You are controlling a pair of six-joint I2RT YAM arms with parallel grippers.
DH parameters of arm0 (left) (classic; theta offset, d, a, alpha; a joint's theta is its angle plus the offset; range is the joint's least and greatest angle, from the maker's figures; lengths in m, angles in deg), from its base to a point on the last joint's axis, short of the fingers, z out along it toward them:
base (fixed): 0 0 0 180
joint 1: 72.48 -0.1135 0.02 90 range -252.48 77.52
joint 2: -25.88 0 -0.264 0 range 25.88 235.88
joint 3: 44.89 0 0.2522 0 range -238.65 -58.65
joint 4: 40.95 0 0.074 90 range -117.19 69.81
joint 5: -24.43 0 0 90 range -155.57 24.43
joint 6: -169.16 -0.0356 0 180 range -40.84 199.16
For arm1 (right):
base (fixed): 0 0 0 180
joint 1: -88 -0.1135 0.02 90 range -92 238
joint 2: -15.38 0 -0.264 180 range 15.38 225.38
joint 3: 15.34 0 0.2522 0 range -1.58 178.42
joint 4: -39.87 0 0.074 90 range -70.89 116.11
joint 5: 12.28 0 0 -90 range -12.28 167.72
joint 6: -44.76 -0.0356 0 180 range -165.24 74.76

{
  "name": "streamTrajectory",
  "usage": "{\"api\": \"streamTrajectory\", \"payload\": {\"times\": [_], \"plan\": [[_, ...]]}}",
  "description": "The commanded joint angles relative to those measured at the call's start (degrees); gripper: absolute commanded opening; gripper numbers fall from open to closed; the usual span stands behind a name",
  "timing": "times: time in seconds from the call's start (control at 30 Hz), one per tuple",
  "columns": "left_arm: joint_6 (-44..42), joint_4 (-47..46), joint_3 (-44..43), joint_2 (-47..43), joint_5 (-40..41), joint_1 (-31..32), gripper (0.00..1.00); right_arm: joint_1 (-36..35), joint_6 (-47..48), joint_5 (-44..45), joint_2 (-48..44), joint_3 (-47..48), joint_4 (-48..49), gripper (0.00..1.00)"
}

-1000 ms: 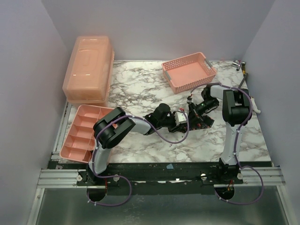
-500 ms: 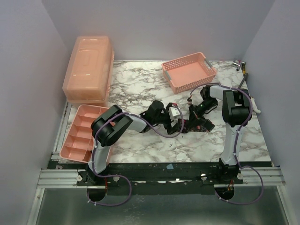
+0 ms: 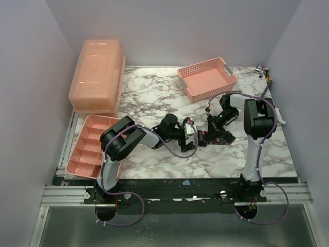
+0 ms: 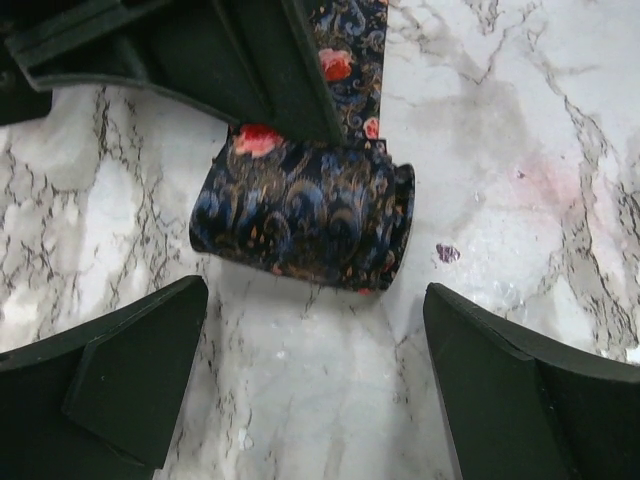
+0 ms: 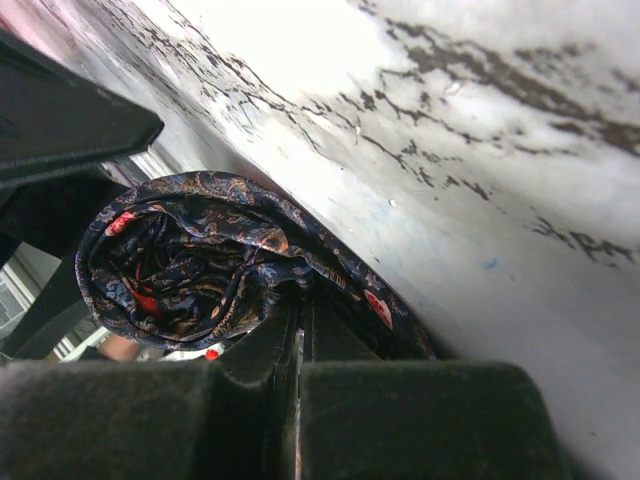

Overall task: Roll the ties
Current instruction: Roll the tie at the center of the board.

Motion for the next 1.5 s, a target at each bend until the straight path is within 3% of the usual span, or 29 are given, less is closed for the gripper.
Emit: {"api": "streamTrajectory", "payload": {"times": [0.0,0.43,0.63,0.83,1.4,1.47], "plan": [[-5.8,3.7,-3.6,0.0,3.9,2.7,0.98,0.2,1.3,11.4,4.2,-0.9,7.5,0.01],[-8.3,3.9,-6.5,4.0,5.6,4.6,0.99,-1.5,6.0,12.3,5.4,0.5,4.8,0.00],[-7.4,-7.1,5.5,-2.3,3.9,3.6,0.99,-3.7,9.5,11.5,6.0,1.5,3.0,0.01],[-6.4,-8.6,9.8,-6.1,4.1,3.2,0.98,-8.0,10.6,8.9,6.2,1.4,2.0,0.01],[-0.4,0.1,1.2,-0.4,4.5,4.1,0.98,-9.9,6.1,3.6,5.5,1.4,2.5,0.01],[-0.3,1.3,0.6,0.3,6.1,4.1,0.91,-10.0,6.3,3.5,5.0,1.5,2.1,0.01]]}}
